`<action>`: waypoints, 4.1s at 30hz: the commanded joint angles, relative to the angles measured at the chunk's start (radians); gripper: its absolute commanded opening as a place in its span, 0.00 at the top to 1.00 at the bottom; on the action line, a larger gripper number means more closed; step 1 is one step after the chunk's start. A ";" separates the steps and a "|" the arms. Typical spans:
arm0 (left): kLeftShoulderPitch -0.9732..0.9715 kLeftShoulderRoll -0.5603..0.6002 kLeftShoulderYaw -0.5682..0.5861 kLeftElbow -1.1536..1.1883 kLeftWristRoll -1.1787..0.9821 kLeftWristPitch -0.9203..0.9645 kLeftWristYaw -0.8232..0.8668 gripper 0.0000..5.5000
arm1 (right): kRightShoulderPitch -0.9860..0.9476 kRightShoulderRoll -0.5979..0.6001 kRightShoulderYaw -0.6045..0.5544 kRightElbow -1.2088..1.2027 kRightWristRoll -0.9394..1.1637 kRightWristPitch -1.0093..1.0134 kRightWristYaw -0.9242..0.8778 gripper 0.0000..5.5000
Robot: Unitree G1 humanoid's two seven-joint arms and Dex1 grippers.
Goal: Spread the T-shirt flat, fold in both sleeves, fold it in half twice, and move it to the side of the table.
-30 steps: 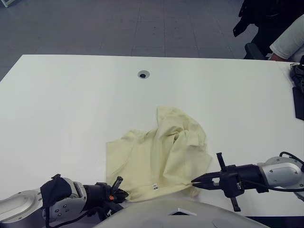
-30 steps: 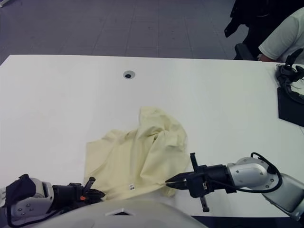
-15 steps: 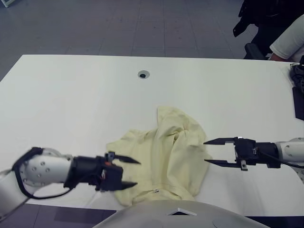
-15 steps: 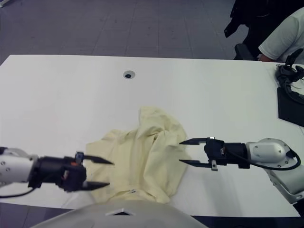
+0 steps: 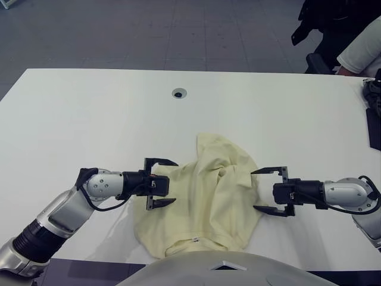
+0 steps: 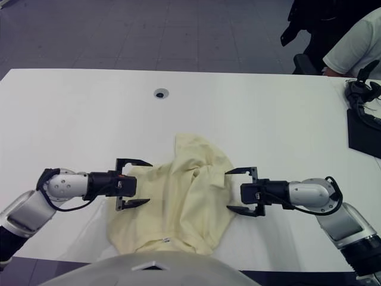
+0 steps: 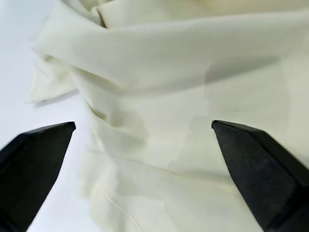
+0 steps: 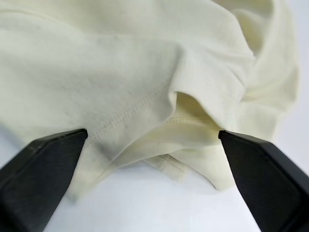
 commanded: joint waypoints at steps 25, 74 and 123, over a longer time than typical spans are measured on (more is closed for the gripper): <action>0.404 0.104 0.197 -0.370 -0.041 0.117 -0.053 0.02 | 0.028 -0.131 -0.250 0.106 0.162 0.087 0.213 0.02; -0.565 -0.288 -0.141 1.065 0.510 -0.456 0.429 0.02 | 0.055 -0.053 0.019 -0.130 0.052 0.022 0.210 0.02; -0.322 -0.231 -0.041 0.645 0.533 -0.334 0.338 0.02 | -0.466 0.272 0.039 0.361 -0.299 -0.232 -0.251 0.02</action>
